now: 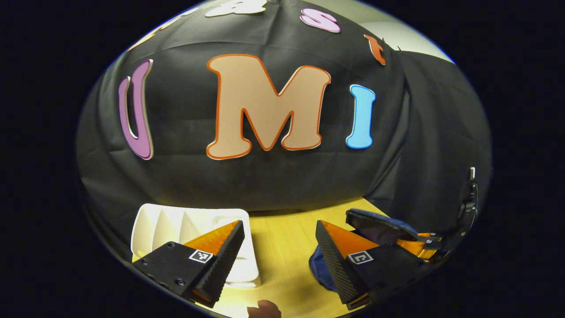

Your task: Open the schoolbag, grab two books from the bookshelf and put them into the schoolbag.

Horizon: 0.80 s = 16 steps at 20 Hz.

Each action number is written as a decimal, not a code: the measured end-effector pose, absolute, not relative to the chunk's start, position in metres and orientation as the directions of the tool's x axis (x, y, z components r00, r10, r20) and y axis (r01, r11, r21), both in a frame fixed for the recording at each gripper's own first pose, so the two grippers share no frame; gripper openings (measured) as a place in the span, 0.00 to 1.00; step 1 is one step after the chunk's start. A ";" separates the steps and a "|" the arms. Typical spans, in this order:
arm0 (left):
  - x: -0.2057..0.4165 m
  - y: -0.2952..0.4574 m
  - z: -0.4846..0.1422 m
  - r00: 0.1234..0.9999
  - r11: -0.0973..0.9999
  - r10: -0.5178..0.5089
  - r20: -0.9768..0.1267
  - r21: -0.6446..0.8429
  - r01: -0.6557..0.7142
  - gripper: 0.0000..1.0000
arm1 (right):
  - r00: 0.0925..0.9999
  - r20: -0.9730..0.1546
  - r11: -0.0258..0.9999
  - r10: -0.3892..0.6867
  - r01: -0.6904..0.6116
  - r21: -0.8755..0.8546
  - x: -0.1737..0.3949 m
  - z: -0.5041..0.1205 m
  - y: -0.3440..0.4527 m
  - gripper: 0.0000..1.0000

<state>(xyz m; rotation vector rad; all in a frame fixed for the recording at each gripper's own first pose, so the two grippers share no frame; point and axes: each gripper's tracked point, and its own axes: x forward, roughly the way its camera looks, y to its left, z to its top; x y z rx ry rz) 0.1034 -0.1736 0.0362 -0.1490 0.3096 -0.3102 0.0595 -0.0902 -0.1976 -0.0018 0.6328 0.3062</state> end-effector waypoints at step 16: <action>0.043 -0.098 0.049 0.946 0.966 -0.236 -0.222 -0.161 0.203 0.94 | 0.821 -0.492 0.948 0.289 -0.318 0.025 0.001 -0.139 -0.056 0.97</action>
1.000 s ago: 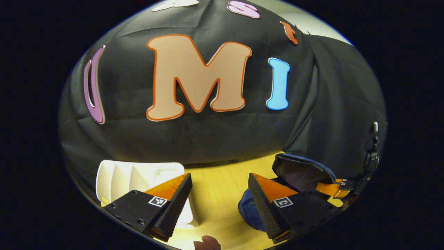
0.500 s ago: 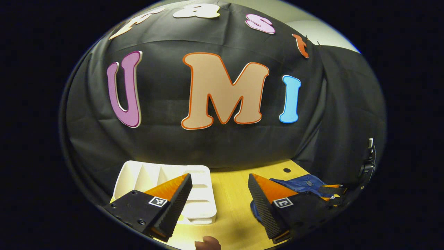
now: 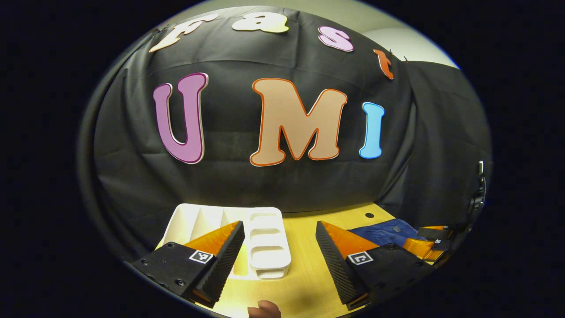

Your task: Open the schoolbag, grab two books from the bookshelf and put them into the schoolbag.

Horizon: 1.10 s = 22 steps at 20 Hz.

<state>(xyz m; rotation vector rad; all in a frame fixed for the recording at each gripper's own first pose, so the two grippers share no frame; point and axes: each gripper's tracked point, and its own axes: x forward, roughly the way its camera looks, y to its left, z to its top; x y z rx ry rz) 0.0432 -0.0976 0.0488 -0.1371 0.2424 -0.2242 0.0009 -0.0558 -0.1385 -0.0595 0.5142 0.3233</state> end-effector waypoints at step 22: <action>-0.007 -0.061 0.095 0.996 0.997 -0.072 -0.052 -0.046 0.070 0.95 | 0.943 -0.172 0.959 0.283 -0.281 0.035 0.005 0.015 -0.039 0.98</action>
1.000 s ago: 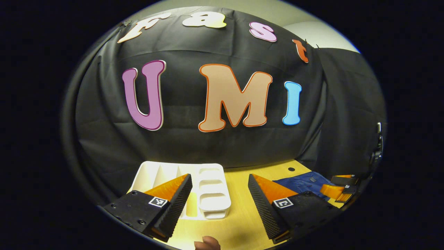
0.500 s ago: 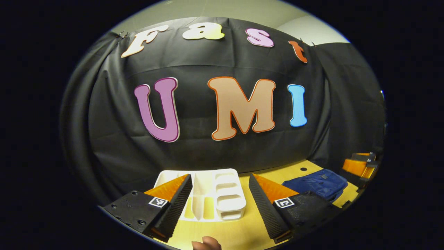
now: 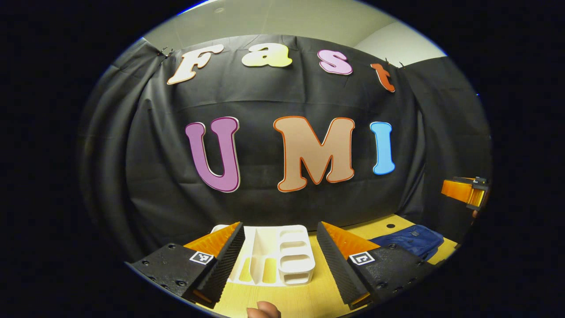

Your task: Open the schoolbag, grab two books from the bookshelf and put them into the schoolbag.

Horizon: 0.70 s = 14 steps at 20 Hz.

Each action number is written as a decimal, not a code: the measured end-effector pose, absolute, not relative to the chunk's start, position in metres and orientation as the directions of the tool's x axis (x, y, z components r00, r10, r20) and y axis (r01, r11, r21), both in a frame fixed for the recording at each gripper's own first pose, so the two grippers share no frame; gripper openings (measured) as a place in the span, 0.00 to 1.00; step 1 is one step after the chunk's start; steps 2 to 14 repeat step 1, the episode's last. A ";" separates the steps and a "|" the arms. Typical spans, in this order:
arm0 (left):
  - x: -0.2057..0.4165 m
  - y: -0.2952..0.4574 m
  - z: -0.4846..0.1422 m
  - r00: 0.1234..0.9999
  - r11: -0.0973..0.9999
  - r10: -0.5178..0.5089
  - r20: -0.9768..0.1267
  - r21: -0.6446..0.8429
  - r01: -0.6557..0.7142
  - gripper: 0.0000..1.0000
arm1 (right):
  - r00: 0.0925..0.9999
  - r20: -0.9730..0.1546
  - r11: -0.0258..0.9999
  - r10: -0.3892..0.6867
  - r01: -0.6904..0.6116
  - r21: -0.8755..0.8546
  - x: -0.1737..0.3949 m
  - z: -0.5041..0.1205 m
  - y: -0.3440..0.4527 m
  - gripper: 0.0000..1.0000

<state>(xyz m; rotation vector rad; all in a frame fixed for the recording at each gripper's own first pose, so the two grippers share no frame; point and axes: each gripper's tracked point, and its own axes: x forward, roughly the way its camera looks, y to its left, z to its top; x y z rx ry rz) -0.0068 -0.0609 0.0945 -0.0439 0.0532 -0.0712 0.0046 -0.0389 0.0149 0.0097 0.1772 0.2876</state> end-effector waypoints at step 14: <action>-0.008 -0.062 0.094 0.996 0.996 -0.077 -0.054 -0.039 0.075 0.95 | 0.944 -0.172 0.959 0.283 -0.281 0.034 0.004 0.015 -0.038 0.98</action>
